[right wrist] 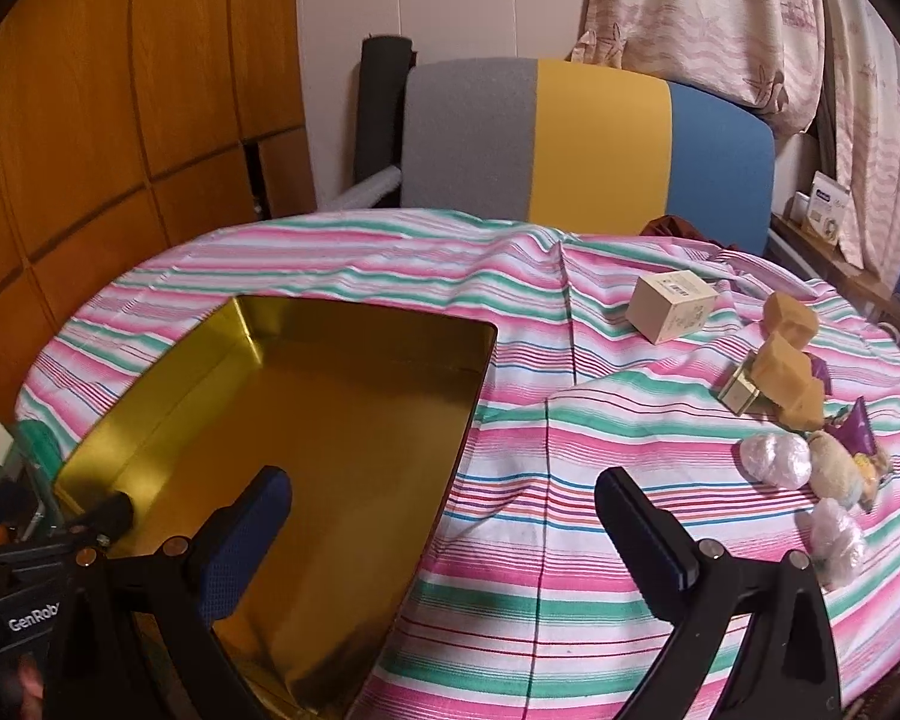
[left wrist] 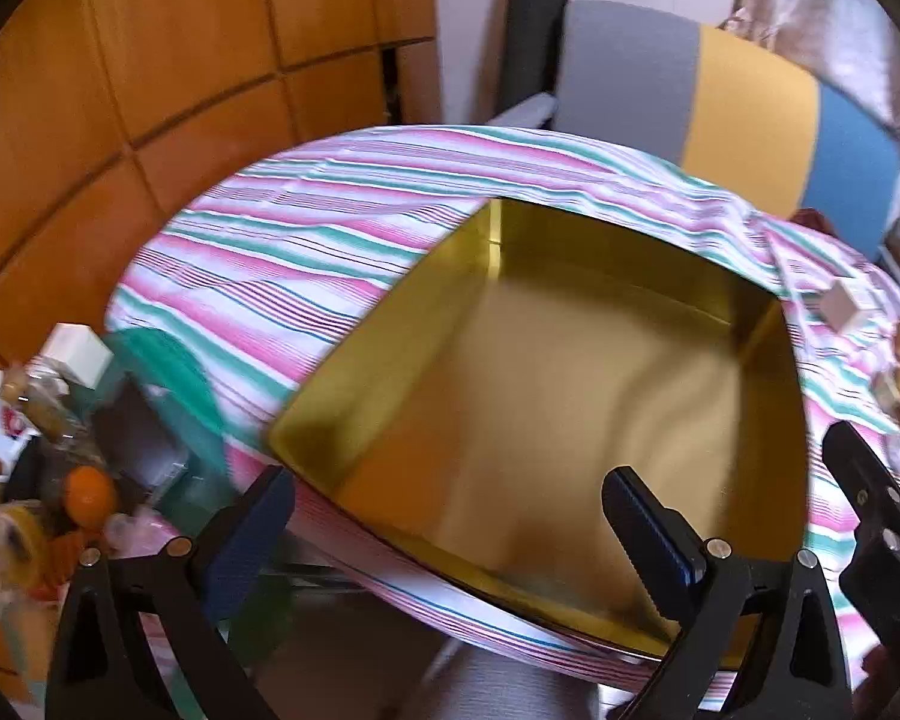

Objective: Organize objects
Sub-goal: 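Grasp a plastic-wrapped white ball with the right gripper while left tool approaches items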

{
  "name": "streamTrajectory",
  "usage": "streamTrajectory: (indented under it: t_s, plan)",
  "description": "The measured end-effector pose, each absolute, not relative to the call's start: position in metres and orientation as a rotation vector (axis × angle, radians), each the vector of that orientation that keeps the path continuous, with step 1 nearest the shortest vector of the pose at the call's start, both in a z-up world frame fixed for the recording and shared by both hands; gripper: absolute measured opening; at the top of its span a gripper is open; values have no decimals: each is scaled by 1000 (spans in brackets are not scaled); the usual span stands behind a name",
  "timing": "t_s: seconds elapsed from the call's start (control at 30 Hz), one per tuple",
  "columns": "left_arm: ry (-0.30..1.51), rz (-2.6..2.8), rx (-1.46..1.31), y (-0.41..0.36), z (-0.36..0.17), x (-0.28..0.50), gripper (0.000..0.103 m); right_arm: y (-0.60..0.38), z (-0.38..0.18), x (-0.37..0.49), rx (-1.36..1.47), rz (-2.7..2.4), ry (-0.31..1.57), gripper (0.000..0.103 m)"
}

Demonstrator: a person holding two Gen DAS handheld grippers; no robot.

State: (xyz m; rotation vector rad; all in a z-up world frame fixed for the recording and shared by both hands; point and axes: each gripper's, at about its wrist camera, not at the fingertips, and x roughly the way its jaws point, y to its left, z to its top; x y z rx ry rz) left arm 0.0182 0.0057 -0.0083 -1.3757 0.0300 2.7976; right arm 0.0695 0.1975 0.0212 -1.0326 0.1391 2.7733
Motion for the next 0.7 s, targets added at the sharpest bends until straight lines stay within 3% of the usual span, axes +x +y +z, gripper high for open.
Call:
streamTrajectory:
  t_s: [0.2, 0.43, 0.7]
  plan:
    - [-118, 2625, -1318, 17, -19, 28, 103, 236, 25, 100, -867, 2834, 205, 103]
    - [-10, 2519, -1331, 54, -23, 44, 103, 323, -1, 142, -915, 2608, 346, 103]
    - [131, 2402, -1257, 105, -22, 65, 103, 434, -8, 183, -782, 2412, 365, 92]
